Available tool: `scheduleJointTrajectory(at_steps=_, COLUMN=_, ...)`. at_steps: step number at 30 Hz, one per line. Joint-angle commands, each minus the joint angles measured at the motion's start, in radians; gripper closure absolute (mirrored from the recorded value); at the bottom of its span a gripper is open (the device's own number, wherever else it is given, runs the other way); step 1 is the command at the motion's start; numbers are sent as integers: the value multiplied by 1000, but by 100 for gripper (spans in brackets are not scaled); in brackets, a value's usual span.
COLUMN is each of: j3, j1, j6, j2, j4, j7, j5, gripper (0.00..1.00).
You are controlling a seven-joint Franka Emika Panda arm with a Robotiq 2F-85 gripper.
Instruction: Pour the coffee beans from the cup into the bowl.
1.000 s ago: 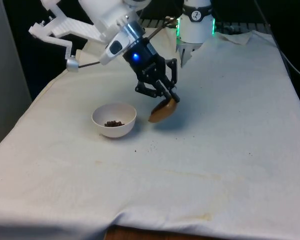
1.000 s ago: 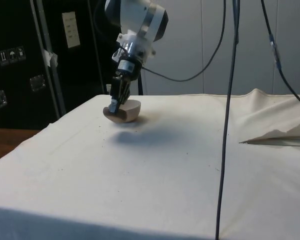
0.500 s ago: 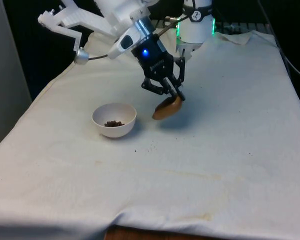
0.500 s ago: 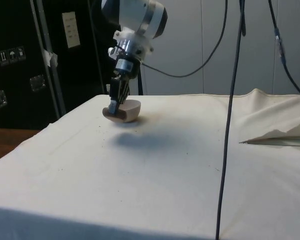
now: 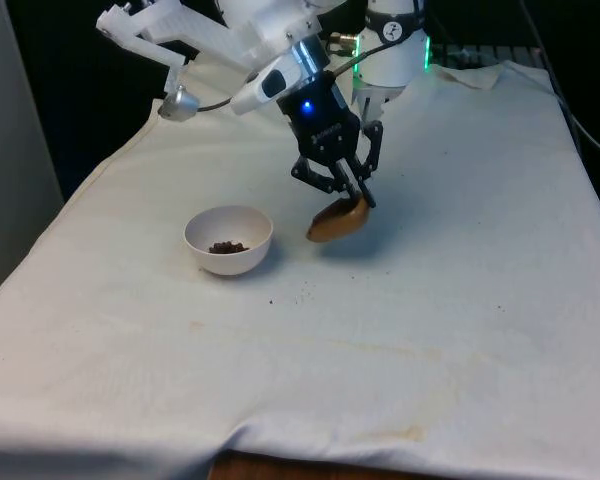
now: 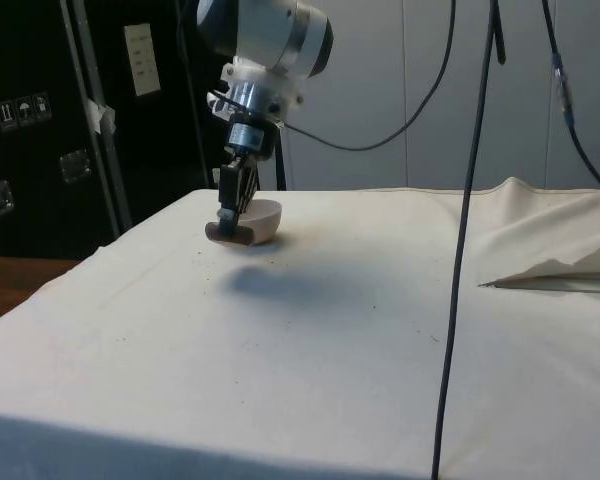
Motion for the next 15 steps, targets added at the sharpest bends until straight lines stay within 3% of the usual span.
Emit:
scheduleJointTrajectory(at_steps=1, j3=-5, j1=13, j6=24, j2=-7, j4=-12, j7=12, j5=-14, gripper=100)
scheduleJointTrajectory(at_steps=2, j3=3, j1=0, j6=6, j2=0, j4=-1, j7=1, j5=-3, gripper=100)
scheduleJointTrajectory(at_steps=3, j3=-3, j1=13, j6=29, j2=-7, j4=-13, j7=13, j5=-17, gripper=100)
scheduleJointTrajectory(at_steps=5, j3=6, j1=14, j6=50, j2=-8, j4=-18, j7=18, j5=-30, gripper=100)
scheduleJointTrajectory(at_steps=9, j3=17, j1=13, j6=77, j2=-9, j4=-23, j7=27, j5=-51, gripper=100)
scheduleJointTrajectory(at_steps=10, j3=26, j1=0, j6=61, j2=-4, j4=-13, j7=15, j5=-42, gripper=100)
scheduleJointTrajectory(at_steps=11, j3=20, j1=13, j6=83, j2=-9, j4=-25, j7=28, j5=-54, gripper=100)
scheduleJointTrajectory(at_steps=15, j3=34, j1=14, j6=117, j2=-11, j4=-34, j7=41, j5=-82, gripper=100)
